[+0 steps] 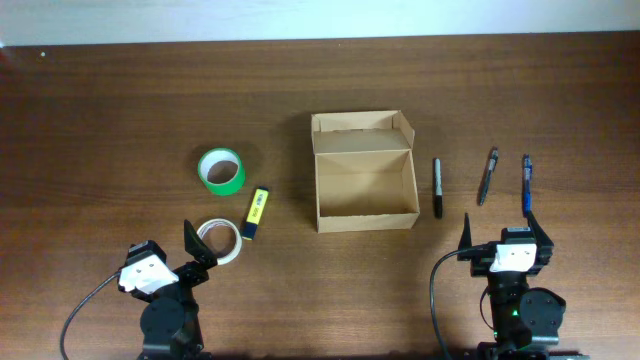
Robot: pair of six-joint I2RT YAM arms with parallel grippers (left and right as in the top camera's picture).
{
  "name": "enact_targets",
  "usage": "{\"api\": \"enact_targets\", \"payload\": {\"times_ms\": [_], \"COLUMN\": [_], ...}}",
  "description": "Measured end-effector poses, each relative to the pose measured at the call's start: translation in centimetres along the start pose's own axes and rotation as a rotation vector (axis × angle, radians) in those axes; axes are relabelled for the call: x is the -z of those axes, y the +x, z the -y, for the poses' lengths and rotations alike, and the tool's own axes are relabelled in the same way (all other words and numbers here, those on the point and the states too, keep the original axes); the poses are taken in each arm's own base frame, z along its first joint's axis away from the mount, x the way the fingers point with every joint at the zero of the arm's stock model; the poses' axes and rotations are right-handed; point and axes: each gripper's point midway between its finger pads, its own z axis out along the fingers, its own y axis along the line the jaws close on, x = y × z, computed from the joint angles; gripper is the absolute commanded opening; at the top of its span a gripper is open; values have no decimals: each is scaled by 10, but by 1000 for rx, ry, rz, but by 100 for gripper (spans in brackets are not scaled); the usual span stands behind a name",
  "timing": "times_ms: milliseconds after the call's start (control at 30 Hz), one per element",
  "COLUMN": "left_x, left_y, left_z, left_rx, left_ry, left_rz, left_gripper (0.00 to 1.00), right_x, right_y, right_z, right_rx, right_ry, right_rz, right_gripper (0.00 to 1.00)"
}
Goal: Pack container
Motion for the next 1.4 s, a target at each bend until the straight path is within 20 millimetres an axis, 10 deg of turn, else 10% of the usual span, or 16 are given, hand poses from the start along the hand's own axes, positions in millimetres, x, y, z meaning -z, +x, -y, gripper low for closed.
{"api": "enact_targets", "payload": {"times_ms": [900,1233,1400], "left_x": [0,10,16], "left_y": [0,37,-19], "left_z": [-2,37,59], "left_rx": [-1,-129,-212], "left_ry": [-10,231,288], "left_rz": [1,-233,-198], "left_gripper": [100,99,100], "right_x": [0,3,15], "right_y": [0,-7,-19], "right_z": [0,-25,-52], "right_rx": [-163,-409,-454], "right_ry": [0,-150,-325], "right_rz": [0,-2,-40], "right_gripper": [99,99,99]}}
